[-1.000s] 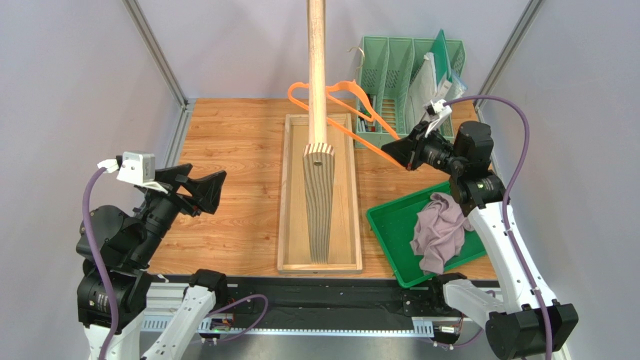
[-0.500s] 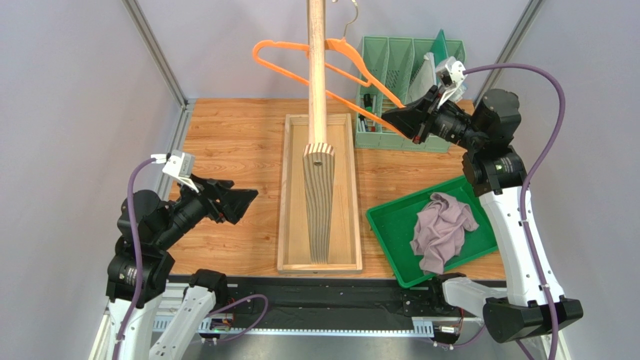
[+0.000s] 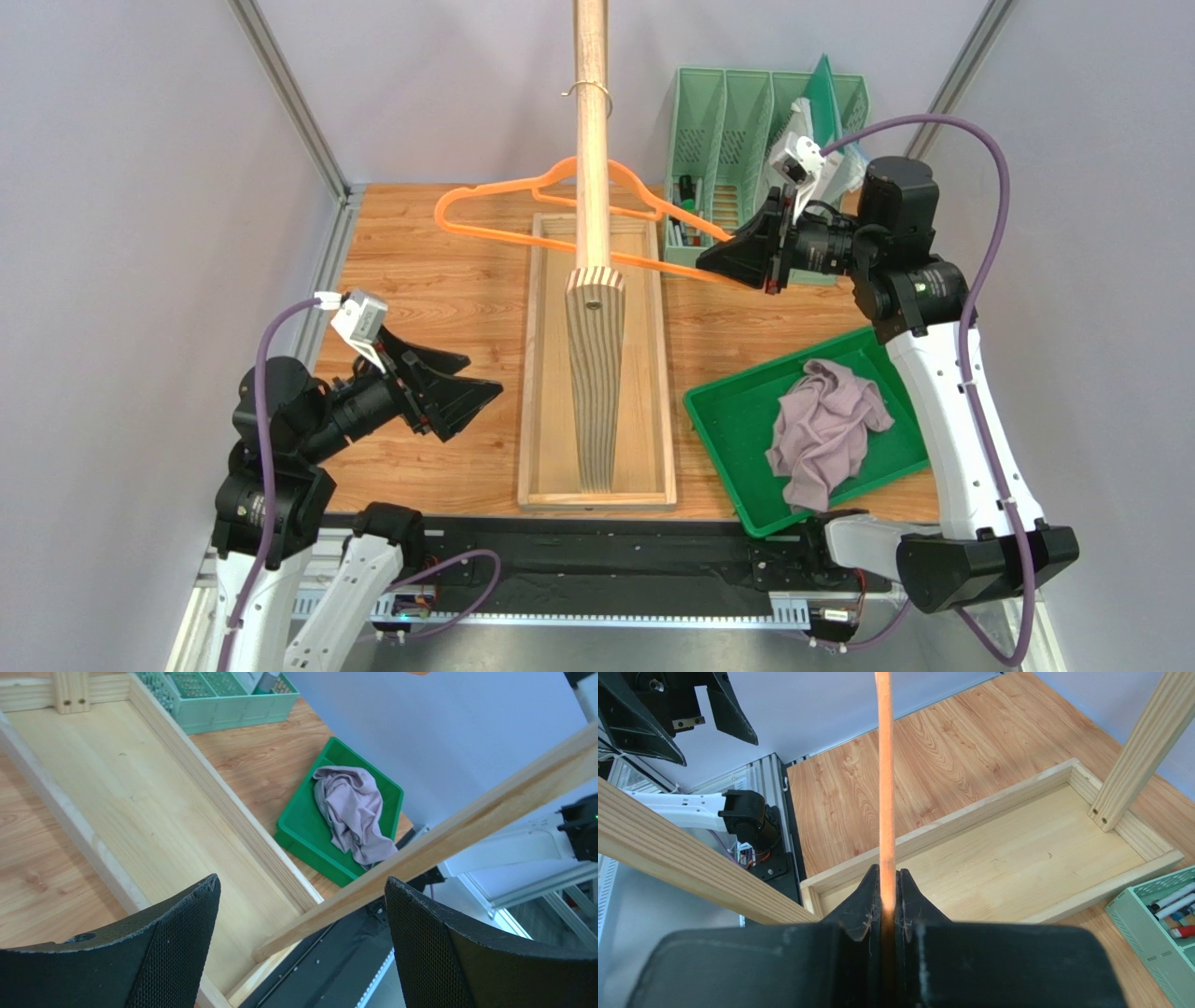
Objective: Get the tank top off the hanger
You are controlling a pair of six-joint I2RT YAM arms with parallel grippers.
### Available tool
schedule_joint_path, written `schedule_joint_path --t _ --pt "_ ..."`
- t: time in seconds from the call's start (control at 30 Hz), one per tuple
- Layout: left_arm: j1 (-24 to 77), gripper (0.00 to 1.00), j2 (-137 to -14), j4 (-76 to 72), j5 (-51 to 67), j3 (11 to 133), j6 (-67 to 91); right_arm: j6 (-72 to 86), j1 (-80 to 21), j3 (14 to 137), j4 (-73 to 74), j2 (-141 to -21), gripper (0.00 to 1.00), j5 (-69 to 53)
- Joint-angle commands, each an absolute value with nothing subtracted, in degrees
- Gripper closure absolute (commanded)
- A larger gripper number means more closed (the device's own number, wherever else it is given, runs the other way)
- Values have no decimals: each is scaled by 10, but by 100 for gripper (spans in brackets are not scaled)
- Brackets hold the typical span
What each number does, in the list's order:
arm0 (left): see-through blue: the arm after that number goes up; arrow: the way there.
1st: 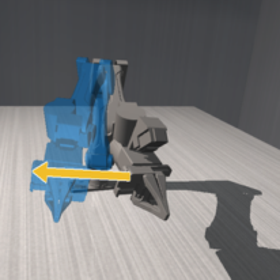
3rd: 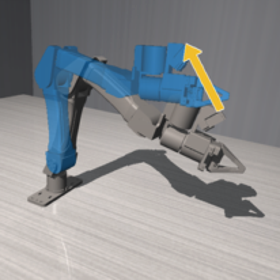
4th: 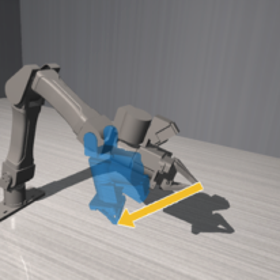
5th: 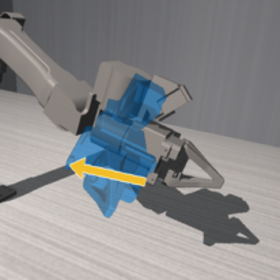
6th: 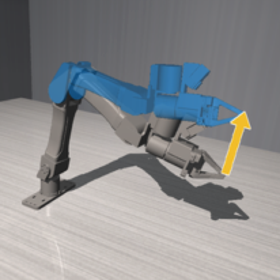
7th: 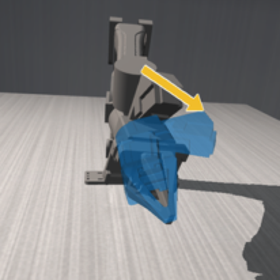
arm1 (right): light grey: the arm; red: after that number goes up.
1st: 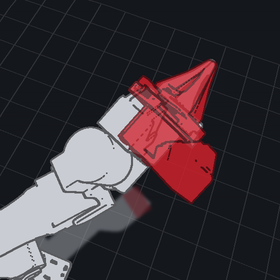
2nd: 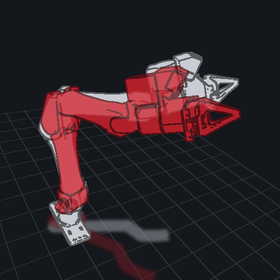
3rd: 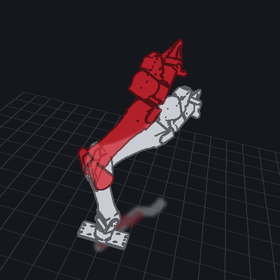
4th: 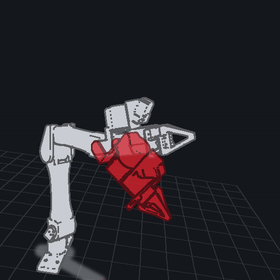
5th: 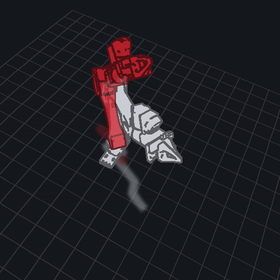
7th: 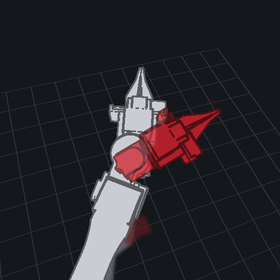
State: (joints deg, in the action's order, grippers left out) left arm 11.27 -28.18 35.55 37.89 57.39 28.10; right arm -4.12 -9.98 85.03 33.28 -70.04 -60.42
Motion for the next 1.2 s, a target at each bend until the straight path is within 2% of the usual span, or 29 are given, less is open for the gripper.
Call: schedule_joint_path --t 0.0,0.03,0.07,0.13,0.17,0.23,0.33,0.47,0.6,0.73,0.77,0.8,0.9,1.03,1.17 --pt "113 10 -270 330 440 565 285 -86 -100 899 393 -716 95 -638" --pt "113 9 -269 324 462 563 285 -77 -99 901 395 -718 82 -634" --pt "113 9 -265 318 474 558 286 -71 -100 899 395 -715 63 -628" --pt "113 9 -261 302 503 545 288 -55 -99 883 383 -708 52 -608" --pt "113 9 -258 296 511 541 293 -29 -99 874 376 -694 38 -594" --pt "114 9 -252 273 529 523 300 -7 -99 846 358 -674 27 -547" --pt "113 9 -244 231 558 496 319 101 -99 818 341 -635 0 -421" --pt "114 8 -240 188 580 462 344 202 -100 772 436 -591 0 -183" --pt "114 8 -230 167 591 423 355 244 -99 681 468 -470 0 -89" --pt "113 7 -186 160 589 367 372 268 -99 537 440 -344 0 -155" --pt "113 7 -172 158 585 334 381 274 -100 502 390 -322 0 -241" --pt "114 5 -155 135 574 314 398 290 -101 420 358 -302 0 -279" --pt "113 4 -73 40 538 217 503 396 -123 304 199 -223 0 -369" --pt "114 4 63 -88 483 97 646 456 -225 166 65 -165 0 -329" --pt "120 6 56 -125 489 48 656 475 -349 79 -72 -177 0 -218"
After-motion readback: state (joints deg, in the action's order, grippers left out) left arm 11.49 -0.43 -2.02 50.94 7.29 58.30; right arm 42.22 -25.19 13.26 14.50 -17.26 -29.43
